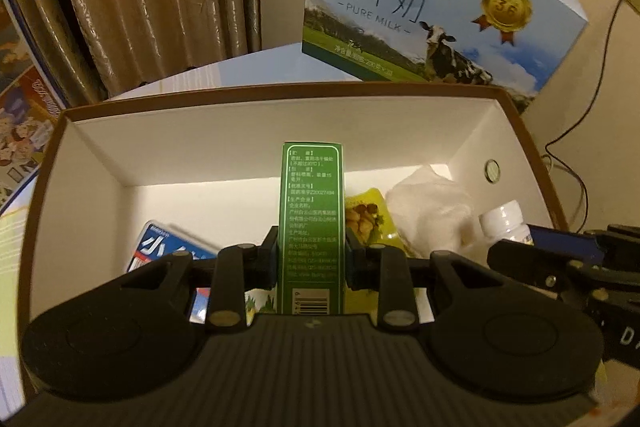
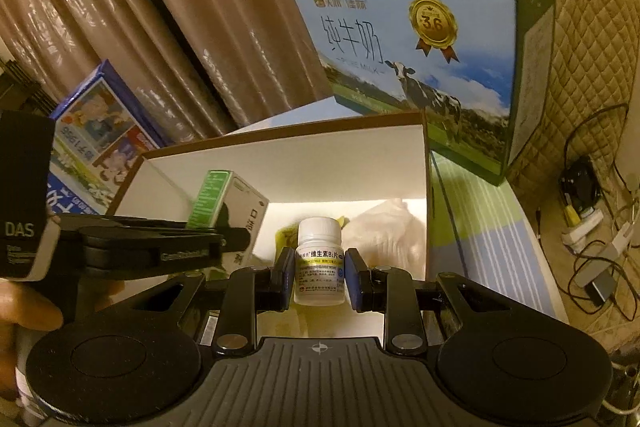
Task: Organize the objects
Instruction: 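Lower medicine box and pill bottle into the box and open both grippers, then withdraw both grippers from the box back over the table, then grasp the red candy packet with the left gripper while the right gripper grasps the white lotion tube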
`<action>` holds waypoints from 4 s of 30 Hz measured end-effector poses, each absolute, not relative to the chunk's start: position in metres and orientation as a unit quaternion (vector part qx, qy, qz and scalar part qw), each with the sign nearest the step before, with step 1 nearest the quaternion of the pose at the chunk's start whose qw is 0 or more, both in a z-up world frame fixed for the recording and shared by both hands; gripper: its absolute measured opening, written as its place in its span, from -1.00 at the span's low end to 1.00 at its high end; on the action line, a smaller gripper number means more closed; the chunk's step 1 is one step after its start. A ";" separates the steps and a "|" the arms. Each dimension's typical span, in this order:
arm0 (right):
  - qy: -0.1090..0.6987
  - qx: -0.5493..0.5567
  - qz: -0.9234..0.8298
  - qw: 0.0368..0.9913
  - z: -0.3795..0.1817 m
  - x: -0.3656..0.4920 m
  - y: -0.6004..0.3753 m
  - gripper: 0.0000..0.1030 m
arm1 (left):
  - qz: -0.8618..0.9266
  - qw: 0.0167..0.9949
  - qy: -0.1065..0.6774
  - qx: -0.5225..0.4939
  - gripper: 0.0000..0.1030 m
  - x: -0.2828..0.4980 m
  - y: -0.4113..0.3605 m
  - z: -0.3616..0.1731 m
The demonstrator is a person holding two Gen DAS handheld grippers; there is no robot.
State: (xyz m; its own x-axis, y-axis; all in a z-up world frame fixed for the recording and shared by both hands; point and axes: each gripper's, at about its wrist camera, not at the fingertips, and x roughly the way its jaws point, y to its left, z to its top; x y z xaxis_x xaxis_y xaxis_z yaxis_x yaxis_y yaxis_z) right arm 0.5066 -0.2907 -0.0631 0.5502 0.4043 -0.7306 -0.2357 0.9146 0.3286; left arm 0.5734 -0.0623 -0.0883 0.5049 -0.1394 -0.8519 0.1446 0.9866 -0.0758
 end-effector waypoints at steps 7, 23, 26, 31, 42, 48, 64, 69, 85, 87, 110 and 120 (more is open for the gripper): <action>0.446 0.090 0.182 0.872 -0.072 0.526 -0.282 -0.54 | -0.081 0.863 0.498 -0.021 -0.51 0.590 -0.061 -0.103; 0.458 0.078 0.168 0.870 -0.086 0.552 -0.268 -0.53 | -0.067 0.871 0.486 -0.015 0.08 0.578 -0.036 -0.089; 0.453 0.090 0.170 0.870 -0.085 0.553 -0.271 -0.50 | -0.068 0.873 0.483 -0.010 0.15 0.571 -0.030 -0.084; 0.443 0.090 0.184 0.873 -0.074 0.541 -0.272 -0.24 | -0.065 0.876 0.478 0.002 0.41 0.557 -0.021 -0.074; 0.435 0.086 0.194 0.875 -0.052 0.485 -0.283 0.03 | -0.058 0.877 0.478 -0.011 0.61 0.512 -0.007 -0.049; 0.432 0.103 0.187 0.876 -0.039 0.458 -0.290 0.06 | -0.060 0.880 0.471 -0.023 0.61 0.484 -0.008 -0.035; 0.418 0.113 0.193 0.881 -0.004 0.396 -0.285 0.08 | -0.046 0.895 0.443 -0.022 0.62 0.416 -0.007 0.004; 0.415 0.106 0.198 0.881 0.003 0.377 -0.282 0.08 | -0.040 0.901 0.432 -0.021 0.68 0.394 -0.007 0.015; 0.418 0.108 0.205 0.879 0.014 0.317 -0.288 0.08 | -0.041 0.902 0.428 -0.041 0.71 0.325 -0.009 0.025; 0.418 0.109 0.204 0.879 0.014 0.311 -0.290 0.08 | -0.039 0.902 0.428 -0.042 0.74 0.317 -0.009 0.025; 0.460 0.105 0.202 0.858 -0.014 0.259 -0.295 0.08 | -0.027 0.888 0.455 -0.053 0.76 0.252 -0.004 0.007; 0.493 0.100 0.198 0.841 -0.037 0.250 -0.293 0.08 | -0.017 0.875 0.480 -0.055 0.76 0.234 0.000 -0.015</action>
